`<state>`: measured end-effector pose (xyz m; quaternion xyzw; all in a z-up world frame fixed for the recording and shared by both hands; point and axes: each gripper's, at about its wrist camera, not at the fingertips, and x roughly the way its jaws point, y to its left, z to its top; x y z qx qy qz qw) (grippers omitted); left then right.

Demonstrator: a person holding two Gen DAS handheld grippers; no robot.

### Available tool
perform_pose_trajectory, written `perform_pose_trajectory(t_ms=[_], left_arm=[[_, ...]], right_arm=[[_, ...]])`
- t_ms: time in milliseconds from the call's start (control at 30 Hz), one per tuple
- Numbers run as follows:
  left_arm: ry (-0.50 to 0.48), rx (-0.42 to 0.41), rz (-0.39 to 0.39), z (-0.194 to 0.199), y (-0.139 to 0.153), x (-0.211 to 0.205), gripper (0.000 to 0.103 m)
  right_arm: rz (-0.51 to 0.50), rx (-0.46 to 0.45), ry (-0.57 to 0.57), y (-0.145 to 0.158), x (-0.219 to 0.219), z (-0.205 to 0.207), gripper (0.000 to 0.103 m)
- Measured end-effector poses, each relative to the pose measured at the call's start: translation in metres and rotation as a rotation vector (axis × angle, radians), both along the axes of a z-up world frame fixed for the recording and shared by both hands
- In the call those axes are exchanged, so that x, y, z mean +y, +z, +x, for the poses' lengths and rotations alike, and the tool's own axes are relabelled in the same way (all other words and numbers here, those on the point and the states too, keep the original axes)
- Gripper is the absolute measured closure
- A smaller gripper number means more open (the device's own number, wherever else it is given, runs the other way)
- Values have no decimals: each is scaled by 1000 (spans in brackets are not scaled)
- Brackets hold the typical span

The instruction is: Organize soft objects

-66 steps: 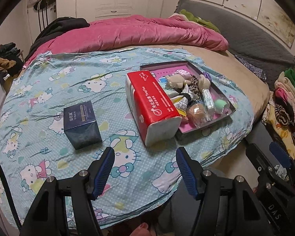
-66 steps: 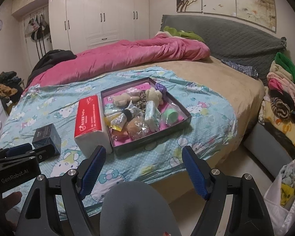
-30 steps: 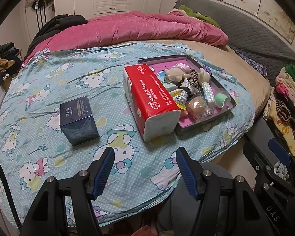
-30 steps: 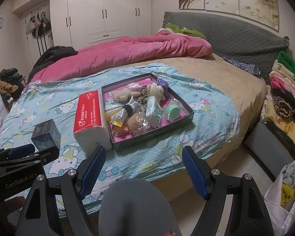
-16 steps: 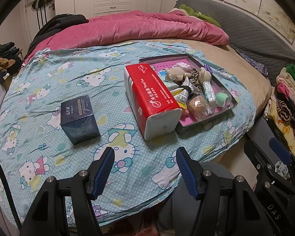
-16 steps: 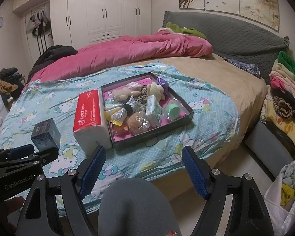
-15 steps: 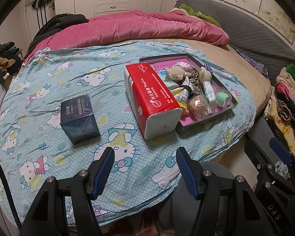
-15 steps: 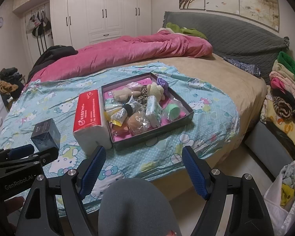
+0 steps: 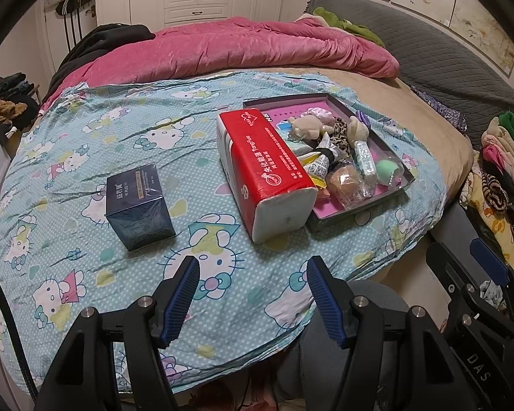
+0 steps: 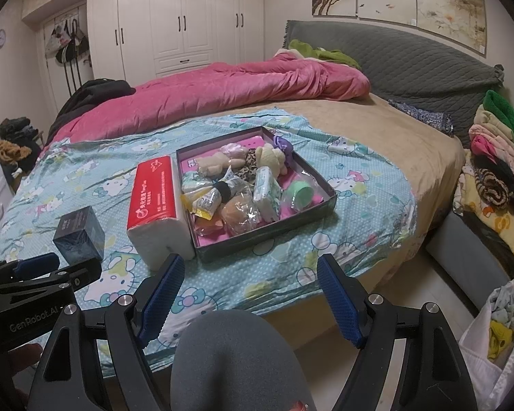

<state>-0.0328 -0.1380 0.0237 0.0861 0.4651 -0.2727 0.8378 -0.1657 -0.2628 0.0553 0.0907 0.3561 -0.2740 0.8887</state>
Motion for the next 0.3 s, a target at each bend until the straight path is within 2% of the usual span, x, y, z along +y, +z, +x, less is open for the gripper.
perform_pose_trajectory(t_ms=[300], left_arm=[[12,6,4,2,-2,3,39]], right_arm=[[-5,4,1,-1,1,1,22]])
